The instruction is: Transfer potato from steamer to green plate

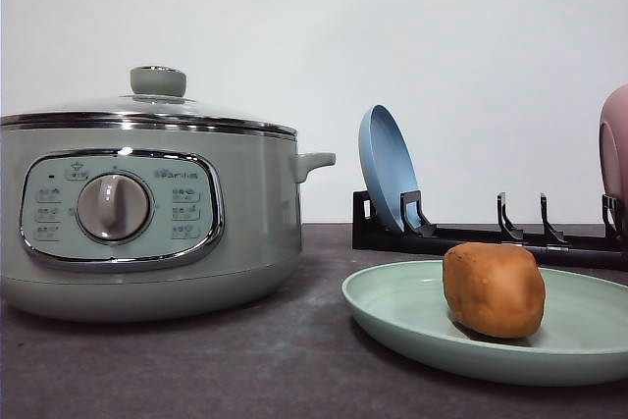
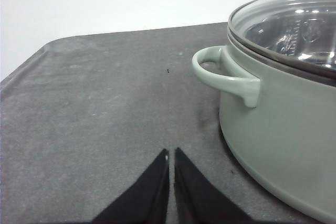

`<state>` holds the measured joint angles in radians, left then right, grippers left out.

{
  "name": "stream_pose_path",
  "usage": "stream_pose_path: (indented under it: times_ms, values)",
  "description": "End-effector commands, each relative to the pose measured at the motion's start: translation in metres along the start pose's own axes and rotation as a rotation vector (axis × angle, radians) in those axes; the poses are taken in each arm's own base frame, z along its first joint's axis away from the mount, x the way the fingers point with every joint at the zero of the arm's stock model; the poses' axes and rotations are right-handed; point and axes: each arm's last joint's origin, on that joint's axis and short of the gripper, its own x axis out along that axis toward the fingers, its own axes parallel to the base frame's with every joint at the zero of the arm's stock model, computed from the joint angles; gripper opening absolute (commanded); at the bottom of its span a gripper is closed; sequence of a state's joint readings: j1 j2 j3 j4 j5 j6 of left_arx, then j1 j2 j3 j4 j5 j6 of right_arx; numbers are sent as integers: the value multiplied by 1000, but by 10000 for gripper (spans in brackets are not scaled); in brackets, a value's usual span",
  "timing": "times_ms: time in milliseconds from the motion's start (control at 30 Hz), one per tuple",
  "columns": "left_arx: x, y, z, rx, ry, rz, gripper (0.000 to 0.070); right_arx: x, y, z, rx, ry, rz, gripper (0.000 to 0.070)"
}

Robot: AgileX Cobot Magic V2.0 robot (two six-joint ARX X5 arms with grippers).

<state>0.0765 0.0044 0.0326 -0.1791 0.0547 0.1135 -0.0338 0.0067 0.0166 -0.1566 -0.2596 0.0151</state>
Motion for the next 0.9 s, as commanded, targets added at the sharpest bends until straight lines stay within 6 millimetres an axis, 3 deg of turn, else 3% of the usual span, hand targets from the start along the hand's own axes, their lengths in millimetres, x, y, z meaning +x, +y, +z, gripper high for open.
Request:
stream_pose_path:
  times_ms: [0, 867]
  values:
    - [2, 0, -7, -4, 27, 1, 10, 0, 0, -2, 12, 3, 2, 0]
    - [2, 0, -7, -4, 27, 0, 10, 0, 0, -2, 12, 3, 1, 0]
